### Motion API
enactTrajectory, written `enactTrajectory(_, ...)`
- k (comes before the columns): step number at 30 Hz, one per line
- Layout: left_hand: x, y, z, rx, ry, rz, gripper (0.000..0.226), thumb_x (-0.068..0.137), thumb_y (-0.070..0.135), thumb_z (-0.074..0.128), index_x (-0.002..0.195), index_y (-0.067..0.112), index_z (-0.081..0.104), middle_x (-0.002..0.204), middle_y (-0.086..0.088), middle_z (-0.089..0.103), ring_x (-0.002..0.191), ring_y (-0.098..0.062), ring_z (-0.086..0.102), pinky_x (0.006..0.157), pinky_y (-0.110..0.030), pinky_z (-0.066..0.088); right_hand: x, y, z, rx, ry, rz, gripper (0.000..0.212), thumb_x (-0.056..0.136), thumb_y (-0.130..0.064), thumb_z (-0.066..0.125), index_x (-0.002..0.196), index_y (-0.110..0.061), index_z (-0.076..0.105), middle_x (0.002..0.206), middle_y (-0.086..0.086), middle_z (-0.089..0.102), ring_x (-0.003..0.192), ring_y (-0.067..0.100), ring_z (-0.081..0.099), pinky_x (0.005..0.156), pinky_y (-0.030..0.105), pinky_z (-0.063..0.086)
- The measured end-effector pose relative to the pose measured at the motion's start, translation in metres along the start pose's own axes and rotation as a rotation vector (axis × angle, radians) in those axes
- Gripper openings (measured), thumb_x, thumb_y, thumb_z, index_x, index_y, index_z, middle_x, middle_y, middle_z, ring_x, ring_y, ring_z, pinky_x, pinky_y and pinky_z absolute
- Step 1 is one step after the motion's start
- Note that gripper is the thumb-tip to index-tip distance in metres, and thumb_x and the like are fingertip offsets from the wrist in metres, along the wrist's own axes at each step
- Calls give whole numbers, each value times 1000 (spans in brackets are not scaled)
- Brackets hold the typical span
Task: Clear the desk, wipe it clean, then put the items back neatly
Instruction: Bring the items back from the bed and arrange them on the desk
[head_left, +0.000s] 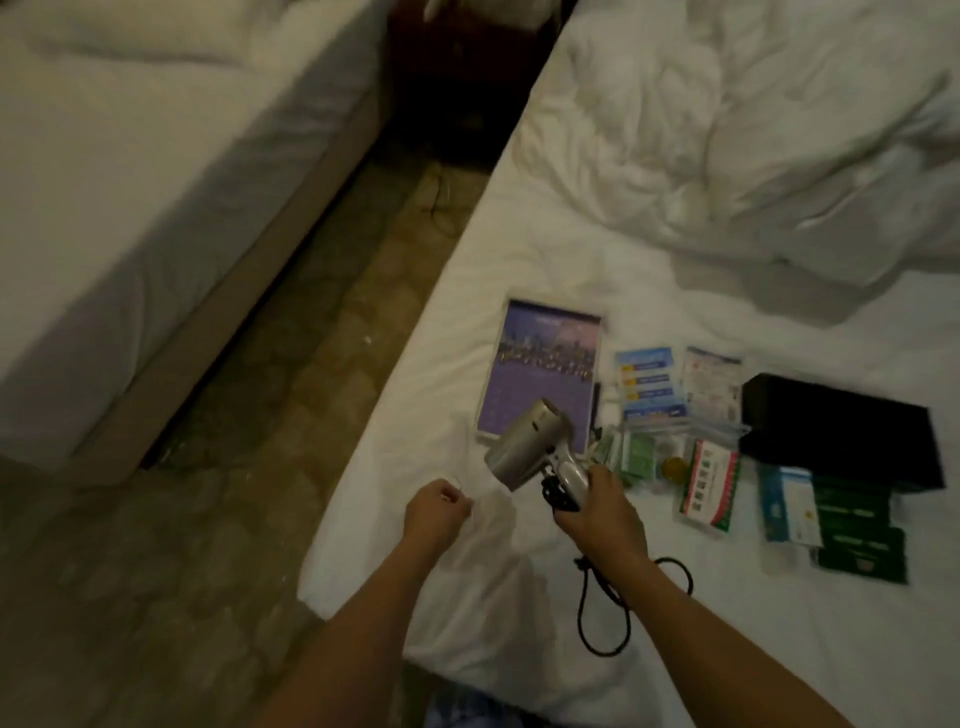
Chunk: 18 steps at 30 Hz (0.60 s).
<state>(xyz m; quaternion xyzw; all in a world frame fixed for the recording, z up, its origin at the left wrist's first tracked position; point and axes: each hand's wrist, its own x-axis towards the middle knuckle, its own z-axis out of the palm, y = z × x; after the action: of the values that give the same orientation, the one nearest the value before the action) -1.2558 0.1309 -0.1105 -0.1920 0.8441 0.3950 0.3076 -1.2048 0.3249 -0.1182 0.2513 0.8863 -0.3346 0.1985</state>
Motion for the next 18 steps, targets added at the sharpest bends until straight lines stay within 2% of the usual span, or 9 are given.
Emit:
enactTrajectory(1, -12, 12, -3, -5, -16, 28, 29, 84, 14, 67, 60, 18, 52, 82, -11, 64, 87, -28, 60, 74, -29, 43, -11, -7, -15, 39, 32, 18, 60, 82, -36, 67, 131, -15, 39, 125, 8, 44, 90, 26, 54, 66, 30, 39)
enactTrajectory(4, -43, 52, -3, -3, -72, 120, 29, 85, 15, 68, 60, 19, 52, 85, -15, 66, 90, -31, 62, 71, -29, 43, -46, -18, -62, 137, 180, 55, 49, 80, -33, 68, 118, -13, 44, 114, 10, 48, 83, 26, 51, 67, 34, 43)
enactTrajectory(7, -78, 90, 7, 14, -148, 261, 30, 83, 9, 67, 57, 19, 55, 72, -10, 60, 75, -25, 58, 66, -27, 38, -84, -7, -109, 194, 354, 114, 54, 78, -34, 70, 122, -13, 45, 116, 10, 48, 95, 31, 55, 69, 32, 41)
enactTrajectory(10, -116, 113, 25, 47, -242, 392, 33, 84, 4, 65, 57, 16, 52, 60, -5, 52, 58, -14, 45, 63, -27, 33, -130, 23, -140, 285, 512, 173, 51, 76, -33, 71, 117, -13, 48, 112, 10, 51, 93, 29, 57, 72, 35, 47)
enactTrajectory(12, -143, 125, 43, 82, -291, 467, 29, 84, 1, 63, 60, 14, 53, 59, -4, 51, 55, -13, 43, 59, -27, 34, -166, 48, -155, 384, 610, 228, 47, 74, -28, 73, 111, -14, 49, 107, 9, 53, 89, 26, 58, 72, 35, 49)
enactTrajectory(15, -194, 140, 80, 162, -375, 615, 22, 84, 0, 60, 65, 11, 55, 61, -4, 54, 59, -17, 48, 59, -26, 41, -226, 92, -171, 480, 740, 324, 46, 73, -25, 72, 110, -14, 48, 106, 8, 53, 87, 25, 58, 69, 31, 46)
enactTrajectory(18, -258, 149, 126, 262, -489, 762, 24, 86, 6, 61, 64, 13, 54, 67, -7, 56, 65, -19, 51, 62, -23, 41, -293, 138, -181, 542, 858, 423, 38, 74, -24, 71, 100, -15, 44, 99, 7, 52, 78, 21, 56, 65, 32, 48)
